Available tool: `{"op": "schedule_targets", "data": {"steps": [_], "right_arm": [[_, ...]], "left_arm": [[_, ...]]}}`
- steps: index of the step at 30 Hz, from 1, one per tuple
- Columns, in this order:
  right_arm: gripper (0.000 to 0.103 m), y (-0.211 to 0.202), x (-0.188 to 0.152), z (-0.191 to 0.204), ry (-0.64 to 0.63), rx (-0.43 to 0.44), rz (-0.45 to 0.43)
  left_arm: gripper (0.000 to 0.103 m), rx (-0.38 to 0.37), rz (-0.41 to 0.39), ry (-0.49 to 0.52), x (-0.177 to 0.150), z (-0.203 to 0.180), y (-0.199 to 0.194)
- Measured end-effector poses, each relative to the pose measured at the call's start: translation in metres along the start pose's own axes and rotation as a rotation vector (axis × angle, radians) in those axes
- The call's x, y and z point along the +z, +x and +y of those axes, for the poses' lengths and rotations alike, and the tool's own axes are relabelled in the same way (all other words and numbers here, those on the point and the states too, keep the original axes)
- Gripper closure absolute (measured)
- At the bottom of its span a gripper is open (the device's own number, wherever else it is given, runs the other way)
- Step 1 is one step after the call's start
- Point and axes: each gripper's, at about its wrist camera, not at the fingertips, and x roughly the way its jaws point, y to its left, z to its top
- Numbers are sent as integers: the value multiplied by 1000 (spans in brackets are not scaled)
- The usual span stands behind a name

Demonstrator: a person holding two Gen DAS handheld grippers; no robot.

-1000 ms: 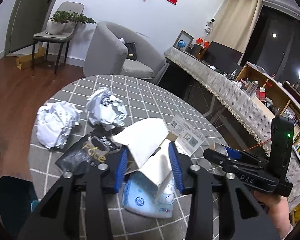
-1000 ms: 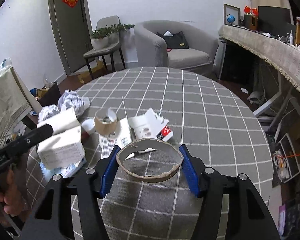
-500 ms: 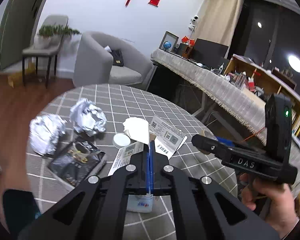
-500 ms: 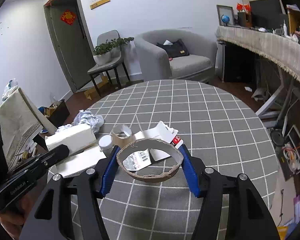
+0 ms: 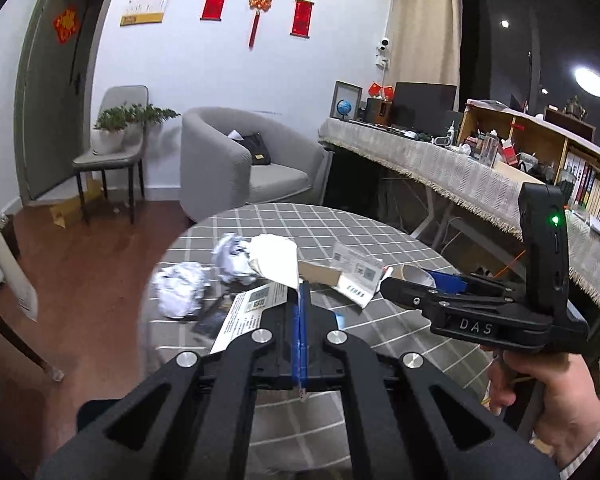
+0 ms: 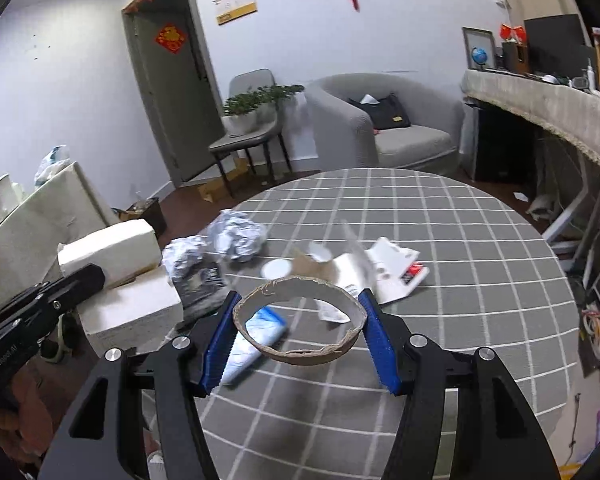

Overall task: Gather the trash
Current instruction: 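Grasp the white tissue box with the left tool while the right tool lifts the tape roll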

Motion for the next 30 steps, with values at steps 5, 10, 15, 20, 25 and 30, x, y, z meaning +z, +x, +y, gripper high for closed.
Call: {"op": "schedule_targets", "data": {"steps": [5,10,15,20,25,30], "right_arm": [[42,1,-2,23,-37,37,-9],[42,6,0,48,-72,102,-19],[42,23,0,84,-103,145,3],[42,35,1,123,-160,202,8],[42,53,-1,156,-187,241,38],[42,71,-10,188,-231,257,76]], "left_arm": [[102,48,-27,-2,-3,23,-24],[102,122,-24,21,-10,50,-37],[102,210,23,28,-26,84,-40],[102,261,106,-9,-48,123,-37],[102,304,197,-36,-71,163,-32],[102,321,294,-77,-96,193,-28]]}}
